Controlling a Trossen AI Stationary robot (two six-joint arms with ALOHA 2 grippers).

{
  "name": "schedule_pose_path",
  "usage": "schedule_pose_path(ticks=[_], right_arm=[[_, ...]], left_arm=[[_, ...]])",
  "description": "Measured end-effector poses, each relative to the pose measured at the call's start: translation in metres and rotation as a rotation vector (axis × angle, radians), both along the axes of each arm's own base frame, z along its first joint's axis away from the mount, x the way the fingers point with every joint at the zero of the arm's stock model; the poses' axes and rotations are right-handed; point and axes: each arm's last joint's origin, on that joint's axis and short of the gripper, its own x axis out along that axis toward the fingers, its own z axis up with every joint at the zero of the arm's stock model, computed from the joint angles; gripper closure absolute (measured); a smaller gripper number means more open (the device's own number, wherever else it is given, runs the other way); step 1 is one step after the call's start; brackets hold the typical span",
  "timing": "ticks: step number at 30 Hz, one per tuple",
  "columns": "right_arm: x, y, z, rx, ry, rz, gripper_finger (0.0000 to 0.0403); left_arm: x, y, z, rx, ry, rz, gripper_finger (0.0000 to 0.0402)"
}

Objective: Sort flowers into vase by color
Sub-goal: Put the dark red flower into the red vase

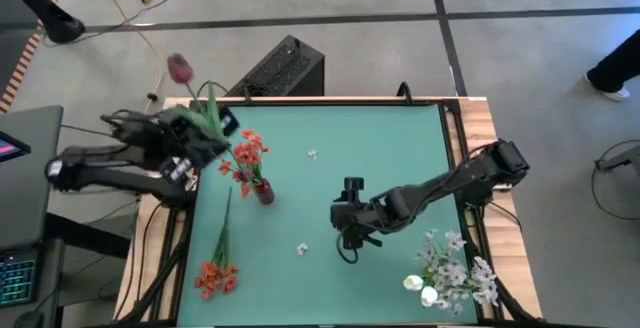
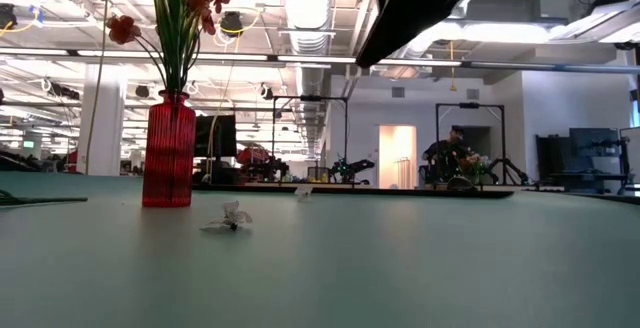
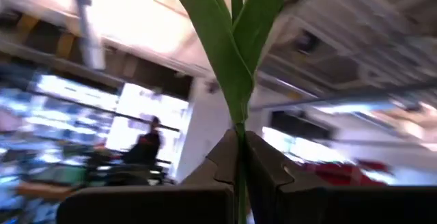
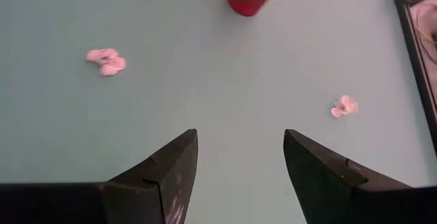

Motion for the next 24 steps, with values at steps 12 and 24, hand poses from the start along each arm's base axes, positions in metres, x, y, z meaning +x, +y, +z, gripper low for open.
schedule_pose_path(ticks=[12,24], right_arm=[[0.002,-0.008,-0.001,0.035,0.013,-0.029,0.0159],[-0.008,-0.008,-0.035,0.007,0.054,-0.004,0.0159]], left_arm=[[0.062,-0.071,0.04,0.305,0.097,-0.138,0.0401],[0.06,-0.126,0.0,0.515,0.325,-0.094,0.0401]])
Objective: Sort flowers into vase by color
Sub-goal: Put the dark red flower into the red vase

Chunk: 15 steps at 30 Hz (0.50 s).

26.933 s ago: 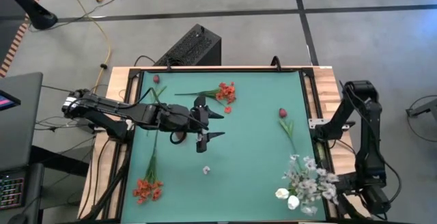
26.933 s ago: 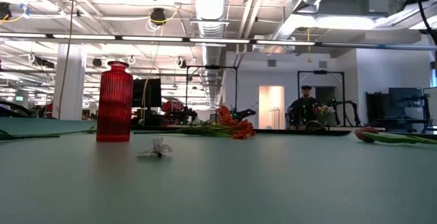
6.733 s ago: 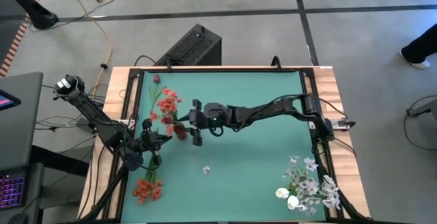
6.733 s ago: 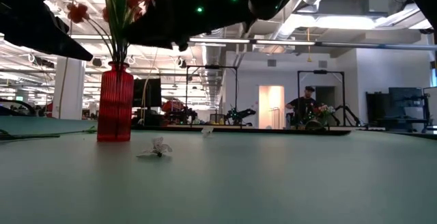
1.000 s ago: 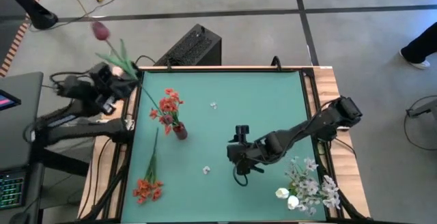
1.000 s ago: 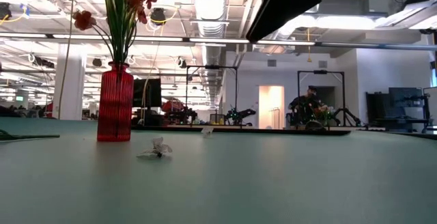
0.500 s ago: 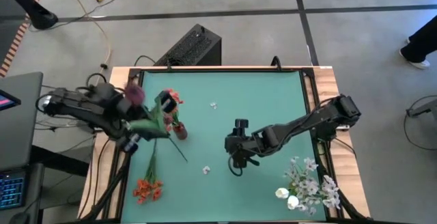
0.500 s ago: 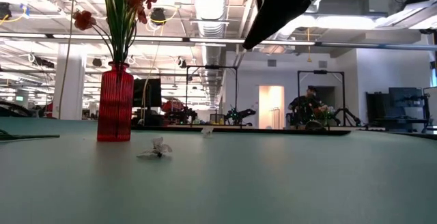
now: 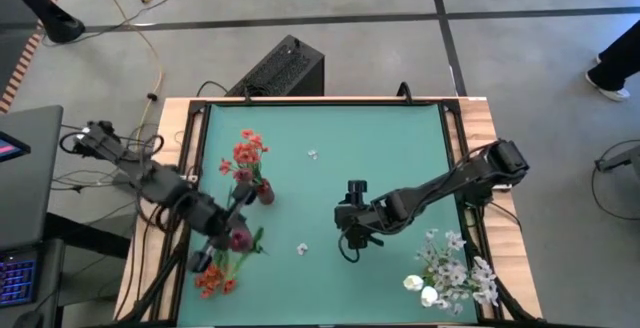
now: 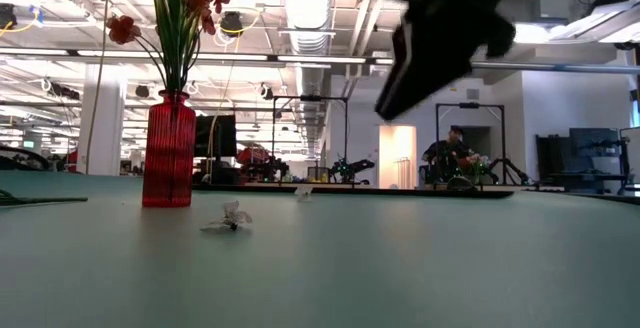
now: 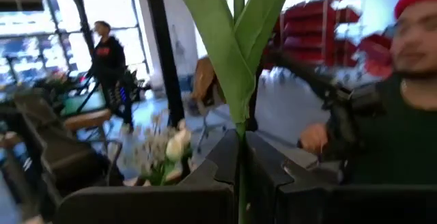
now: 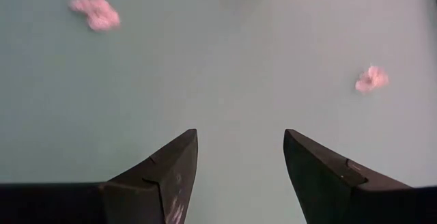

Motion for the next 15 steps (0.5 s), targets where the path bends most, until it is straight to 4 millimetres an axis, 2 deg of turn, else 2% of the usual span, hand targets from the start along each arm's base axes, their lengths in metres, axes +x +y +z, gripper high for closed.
schedule_pose_path(ticks=[3,8,12,15], right_arm=[[-0.004,-0.003,-0.011,0.008,0.016,-0.026,0.0159],[-0.003,0.001,-0.017,0.033,-0.044,-0.01,0.0159],[0.001,0.005,-0.015,0.078,-0.084,0.052,0.0159],[0.003,0.005,-0.013,0.088,-0.101,0.073,0.0159]], left_arm=[[-0.003,-0.011,-0.017,0.024,0.045,0.053,0.0401],[-0.006,-0.02,-0.052,0.066,0.138,0.189,0.0401],[-0.009,-0.022,-0.071,0.081,0.185,0.317,0.0401],[-0.011,-0.023,-0.085,0.188,0.197,0.377,0.0401]])
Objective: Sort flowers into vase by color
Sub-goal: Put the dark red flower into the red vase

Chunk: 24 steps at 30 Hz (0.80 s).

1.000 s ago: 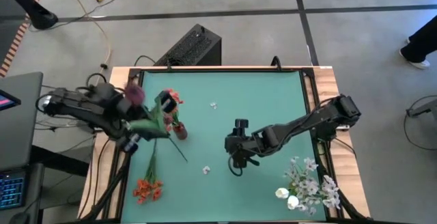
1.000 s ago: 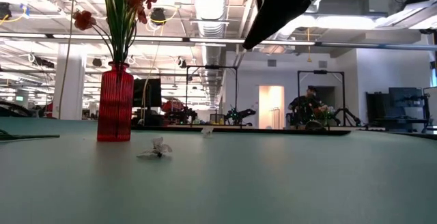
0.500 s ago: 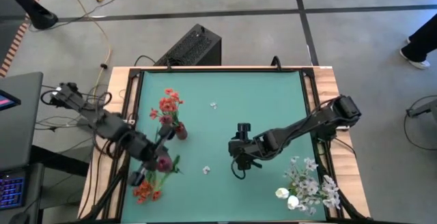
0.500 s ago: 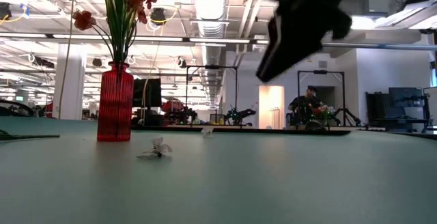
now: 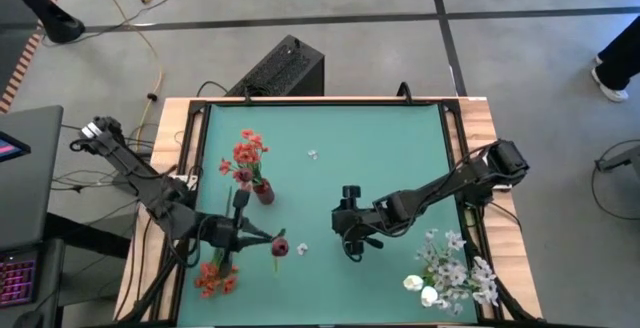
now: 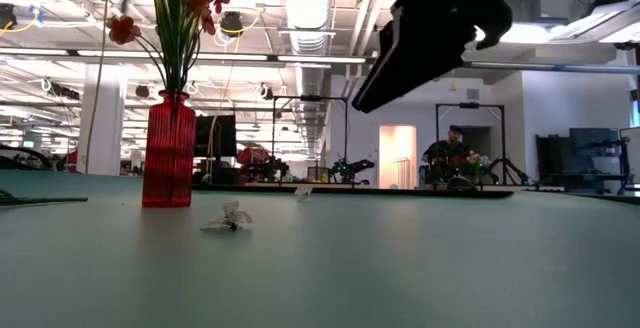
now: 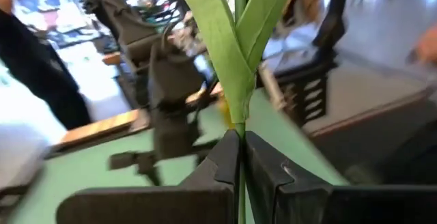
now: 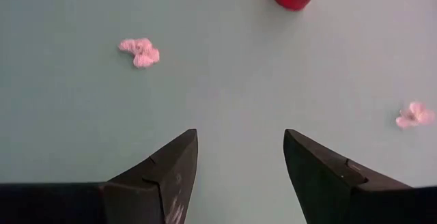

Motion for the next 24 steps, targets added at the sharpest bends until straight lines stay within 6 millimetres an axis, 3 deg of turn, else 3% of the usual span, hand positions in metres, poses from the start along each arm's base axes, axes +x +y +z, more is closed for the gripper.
schedule_pose_path(ticks=[13,24], right_arm=[[0.004,-0.001,0.003,0.018,-0.041,-0.008,0.0159],[0.005,-0.001,0.004,0.014,-0.052,0.002,0.0159]], left_arm=[[0.005,0.023,-0.036,0.235,0.024,0.429,0.0401],[0.006,0.029,-0.038,0.318,-0.019,0.527,0.0401]])
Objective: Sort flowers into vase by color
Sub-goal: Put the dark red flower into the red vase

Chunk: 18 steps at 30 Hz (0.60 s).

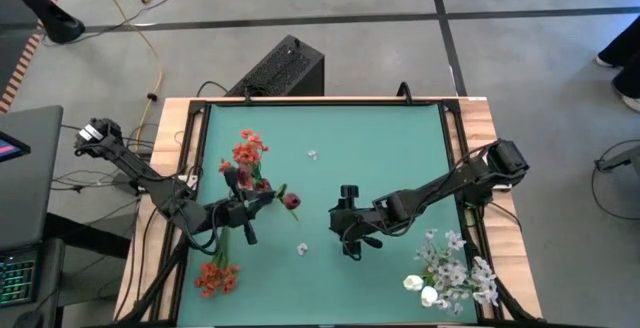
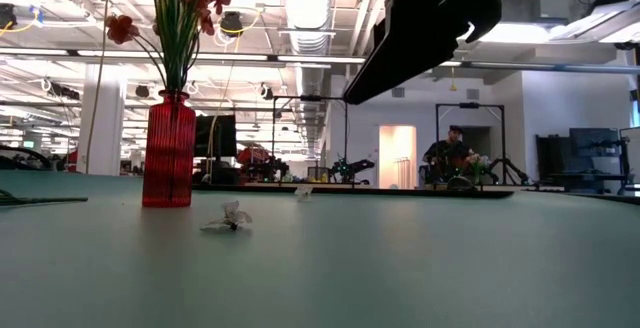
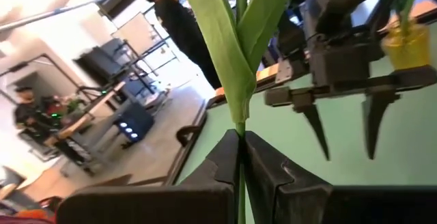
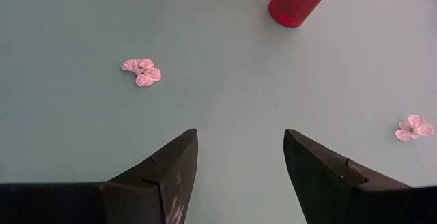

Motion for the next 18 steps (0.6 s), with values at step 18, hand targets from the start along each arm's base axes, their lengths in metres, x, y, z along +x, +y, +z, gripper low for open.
schedule_pose_path(ticks=[18], right_arm=[[0.0,0.0,0.0,0.006,-0.003,0.007,0.0159]], left_arm=[[-0.001,0.013,-0.023,0.004,-0.051,0.09,0.0401]])
